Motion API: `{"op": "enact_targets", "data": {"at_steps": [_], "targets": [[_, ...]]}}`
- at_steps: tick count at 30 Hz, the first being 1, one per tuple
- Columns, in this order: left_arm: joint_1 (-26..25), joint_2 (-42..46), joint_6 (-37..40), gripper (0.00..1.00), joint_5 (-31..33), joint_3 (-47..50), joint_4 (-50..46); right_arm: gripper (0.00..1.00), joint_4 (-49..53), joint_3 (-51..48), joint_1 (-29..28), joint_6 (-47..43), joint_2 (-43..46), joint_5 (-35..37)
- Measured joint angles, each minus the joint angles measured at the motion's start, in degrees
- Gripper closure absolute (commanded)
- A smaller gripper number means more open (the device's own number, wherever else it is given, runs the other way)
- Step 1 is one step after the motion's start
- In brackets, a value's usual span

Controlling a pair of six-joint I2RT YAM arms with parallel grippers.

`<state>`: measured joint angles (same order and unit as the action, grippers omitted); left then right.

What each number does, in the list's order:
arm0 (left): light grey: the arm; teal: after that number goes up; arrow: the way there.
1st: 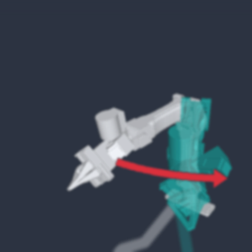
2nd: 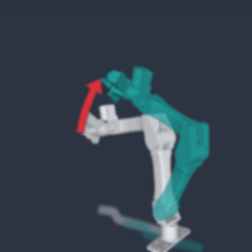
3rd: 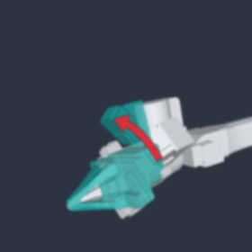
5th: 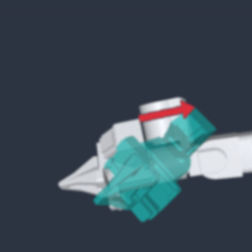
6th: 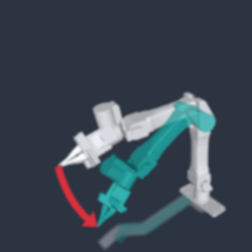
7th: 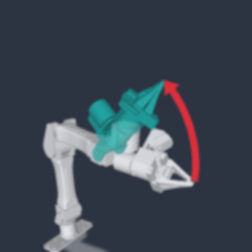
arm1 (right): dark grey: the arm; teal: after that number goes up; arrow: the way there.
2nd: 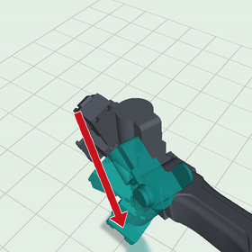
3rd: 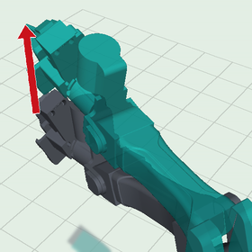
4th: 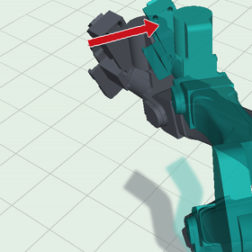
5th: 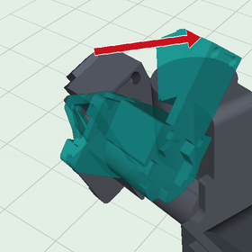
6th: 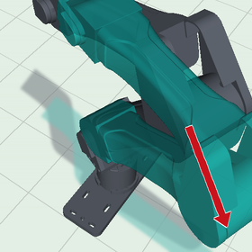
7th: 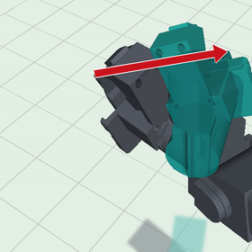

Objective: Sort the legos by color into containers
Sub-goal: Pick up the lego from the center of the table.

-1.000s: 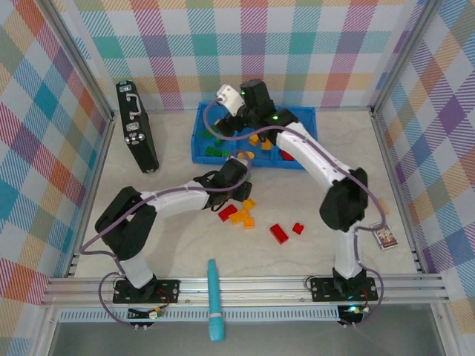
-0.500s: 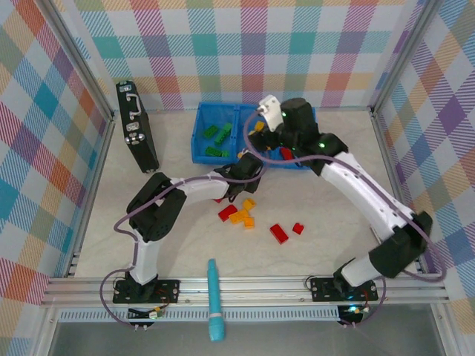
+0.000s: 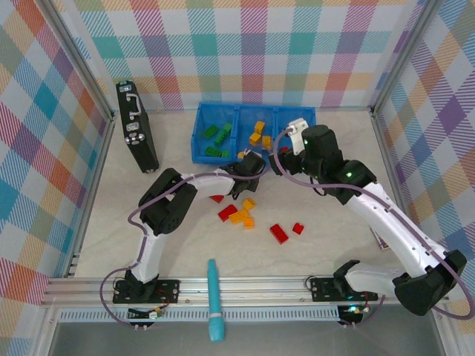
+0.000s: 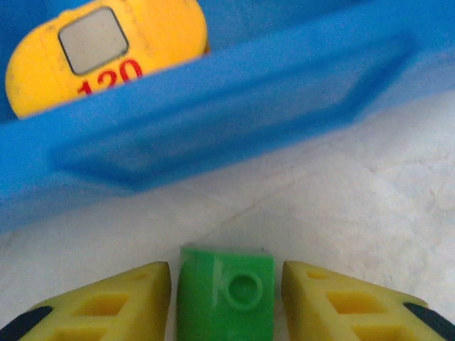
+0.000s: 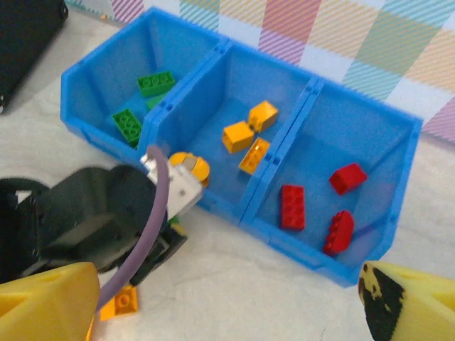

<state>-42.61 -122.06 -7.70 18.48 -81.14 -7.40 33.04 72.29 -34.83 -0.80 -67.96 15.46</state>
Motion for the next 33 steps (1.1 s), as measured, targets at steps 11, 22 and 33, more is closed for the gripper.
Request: {"op": "enact_targets", "data": {"at_steps": [11,22,33], "targets": [[1.1,-0.3,-0.2,0.88,-1.1,-0.9,-0.1,0.08,2.0,-10.3,0.0,9.4,2.4,-7.1],[1.9,10.5,1.2,0.89,-2.4,2.2,-10.3,0.1,-1.1,-18.5,-1.5,16.9,-2.3,-16.9],[8.1,22.9,7.4,0.89,-0.1,-2.4,-9.0,0.11,-8.9,-19.6,-3.1,19.7,-12.0,-18.8]]}}
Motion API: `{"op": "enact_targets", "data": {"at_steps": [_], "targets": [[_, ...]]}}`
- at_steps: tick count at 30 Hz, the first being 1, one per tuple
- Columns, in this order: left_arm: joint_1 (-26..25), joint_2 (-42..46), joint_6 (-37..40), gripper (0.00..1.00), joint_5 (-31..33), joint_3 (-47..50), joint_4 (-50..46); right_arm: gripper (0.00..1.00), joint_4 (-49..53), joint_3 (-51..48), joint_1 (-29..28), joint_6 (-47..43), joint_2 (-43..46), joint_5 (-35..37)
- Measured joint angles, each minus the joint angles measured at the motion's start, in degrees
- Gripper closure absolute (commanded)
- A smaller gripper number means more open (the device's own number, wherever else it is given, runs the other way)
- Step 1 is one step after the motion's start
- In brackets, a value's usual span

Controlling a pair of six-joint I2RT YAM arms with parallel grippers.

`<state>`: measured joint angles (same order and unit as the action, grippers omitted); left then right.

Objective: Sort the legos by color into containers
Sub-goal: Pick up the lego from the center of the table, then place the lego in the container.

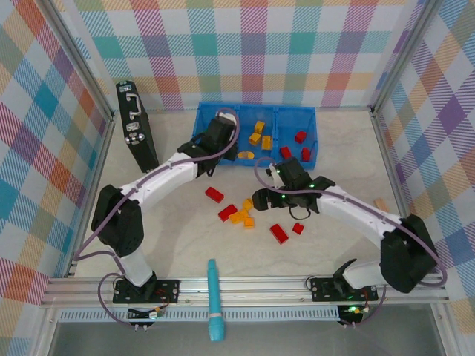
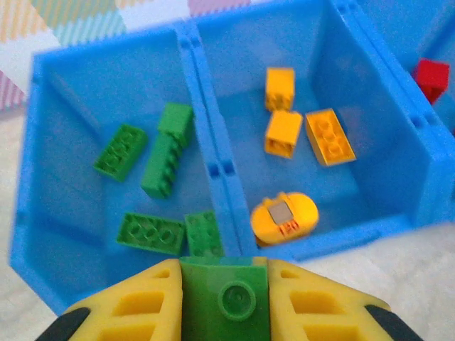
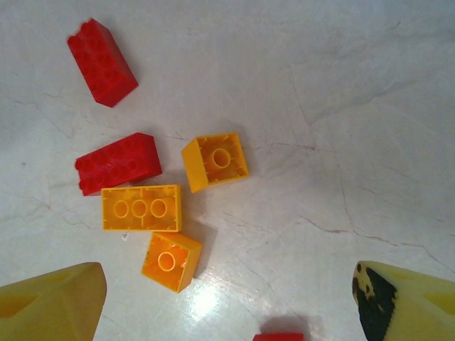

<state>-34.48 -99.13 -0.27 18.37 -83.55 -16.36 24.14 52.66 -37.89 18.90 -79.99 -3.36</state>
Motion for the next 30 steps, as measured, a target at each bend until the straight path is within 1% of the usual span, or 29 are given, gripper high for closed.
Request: {"op": "enact_targets", "data": {"at_steps": [5,9,15,20,25,28,30], "targets": [[3.6,-0.9,2.0,0.89,0.4,-0.5,4.3,0.13,-2.3,3.0,-1.7,1.2,-7.3,-0.5],[5.8,-3.6,3.1,0.89,0.7,-1.7,8.1,0.14,-3.8,5.3,-1.9,3.6,-11.3,-1.8],[8.0,-10.4,4.3,0.88,0.8,-3.5,13.0,0.17,-3.0,11.0,-1.9,8.0,-16.7,-2.6],[8.9,-16.8,5.6,0.88,0.8,-5.0,15.2,0.19,0.1,16.3,-2.0,11.8,-19.3,-2.0],[9.8,-21.2,5.7,0.83,0.2,-7.3,15.5,0.18,4.1,18.3,-3.1,13.4,-20.6,-0.2],[10.1,-22.3,5.7,0.78,0.2,-8.2,15.6,0.2,7.4,20.2,-3.6,14.6,-22.3,0.5],[10.2,-22.6,5.7,0.72,-0.1,-8.6,15.7,0.21,8.8,21.5,-3.8,15.4,-24.0,0.6]]}}
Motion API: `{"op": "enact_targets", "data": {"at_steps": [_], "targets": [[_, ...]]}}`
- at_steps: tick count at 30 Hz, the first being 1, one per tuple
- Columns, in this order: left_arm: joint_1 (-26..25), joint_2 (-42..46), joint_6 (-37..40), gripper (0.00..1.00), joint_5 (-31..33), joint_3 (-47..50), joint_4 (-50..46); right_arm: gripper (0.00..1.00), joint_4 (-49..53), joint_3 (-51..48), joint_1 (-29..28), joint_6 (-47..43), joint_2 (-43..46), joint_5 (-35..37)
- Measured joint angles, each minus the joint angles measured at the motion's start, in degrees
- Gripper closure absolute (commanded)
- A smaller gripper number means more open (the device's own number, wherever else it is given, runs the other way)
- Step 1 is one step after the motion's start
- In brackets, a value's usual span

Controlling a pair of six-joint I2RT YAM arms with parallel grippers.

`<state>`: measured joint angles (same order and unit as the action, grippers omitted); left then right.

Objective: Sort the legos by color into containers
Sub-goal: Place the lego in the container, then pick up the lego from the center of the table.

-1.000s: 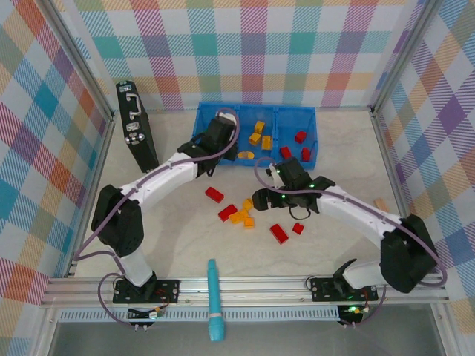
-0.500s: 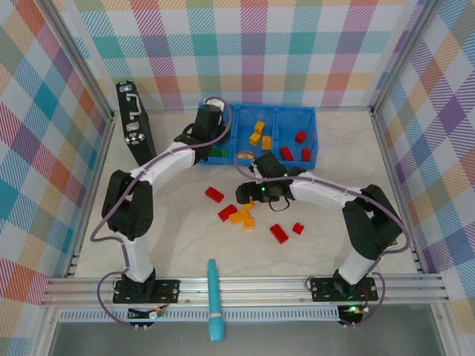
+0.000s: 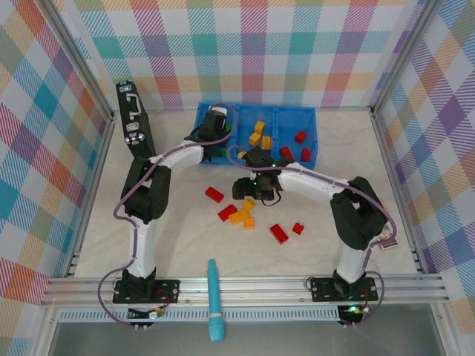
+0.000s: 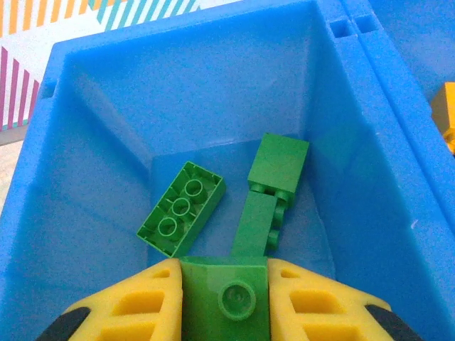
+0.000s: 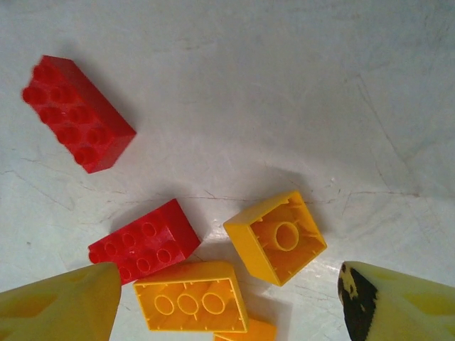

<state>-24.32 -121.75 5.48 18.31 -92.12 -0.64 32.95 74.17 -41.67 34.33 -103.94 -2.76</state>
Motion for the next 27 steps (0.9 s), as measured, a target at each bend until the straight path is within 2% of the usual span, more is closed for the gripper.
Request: {"op": "enact_targets", "data": {"at_steps": [7,11,14,20,27], "targets": [[0.0,0.0,0.6,0.51,-0.7,-0.3,0.6,0.21,3.4,1.4,0.0,3.0,-4.2,-0.3],[0.1,0.1,1.5,0.44,-0.8,-0.4,0.7,0.2,4.8,2.4,0.0,4.5,-5.3,-0.3],[0.2,0.5,1.7,0.43,-0.9,-0.4,0.7,0.14,5.1,3.4,0.0,5.6,-5.8,-0.3],[0.5,3.8,1.7,0.43,-2.0,-0.4,0.4,0.15,5.3,5.2,0.0,7.0,-8.0,-0.1],[0.6,11.3,1.9,0.42,-2.4,0.1,-0.8,0.29,7.1,7.1,0.0,5.6,-10.8,2.4]]}}
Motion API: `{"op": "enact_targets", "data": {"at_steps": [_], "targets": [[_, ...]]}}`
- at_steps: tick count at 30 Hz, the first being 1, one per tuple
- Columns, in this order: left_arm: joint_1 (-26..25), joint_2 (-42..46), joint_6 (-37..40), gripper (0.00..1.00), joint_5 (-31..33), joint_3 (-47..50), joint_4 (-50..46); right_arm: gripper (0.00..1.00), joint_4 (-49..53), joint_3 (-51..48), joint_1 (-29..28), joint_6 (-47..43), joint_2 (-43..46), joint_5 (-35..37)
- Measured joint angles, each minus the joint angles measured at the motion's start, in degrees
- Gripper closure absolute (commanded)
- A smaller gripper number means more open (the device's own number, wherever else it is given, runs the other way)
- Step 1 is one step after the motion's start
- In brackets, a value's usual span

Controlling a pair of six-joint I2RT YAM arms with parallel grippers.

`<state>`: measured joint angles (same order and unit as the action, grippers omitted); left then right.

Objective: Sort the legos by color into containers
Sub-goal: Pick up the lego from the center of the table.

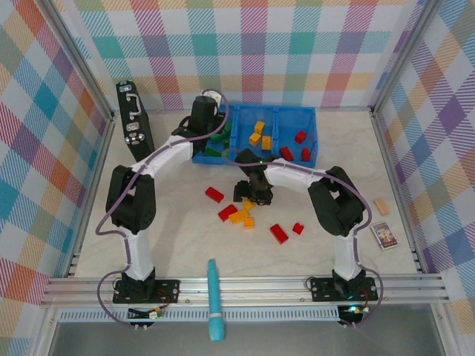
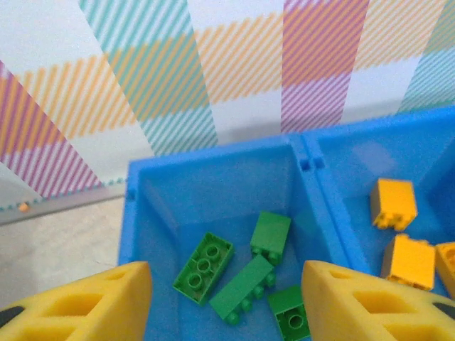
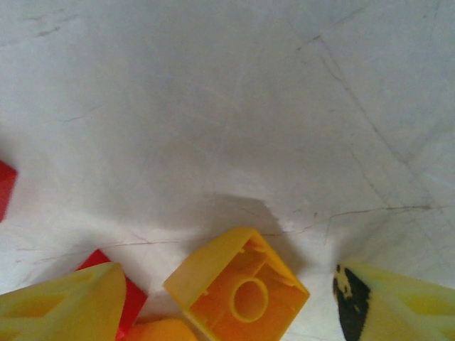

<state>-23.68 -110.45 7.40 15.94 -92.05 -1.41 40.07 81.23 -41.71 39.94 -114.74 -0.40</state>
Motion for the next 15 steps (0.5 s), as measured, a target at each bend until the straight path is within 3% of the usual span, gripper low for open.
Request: {"op": "enact_targets", "data": {"at_steps": [7,15], "targets": [[0.0,7.9,-0.5,0.42,1.3,1.0,-1.7,0.52,1.8,0.1,0.0,-1.5,-0.9,2.6],[0.2,20.0,-5.2,0.41,2.9,7.3,-13.8,0.61,2.1,0.1,0.0,-3.9,-0.5,3.3]]}}
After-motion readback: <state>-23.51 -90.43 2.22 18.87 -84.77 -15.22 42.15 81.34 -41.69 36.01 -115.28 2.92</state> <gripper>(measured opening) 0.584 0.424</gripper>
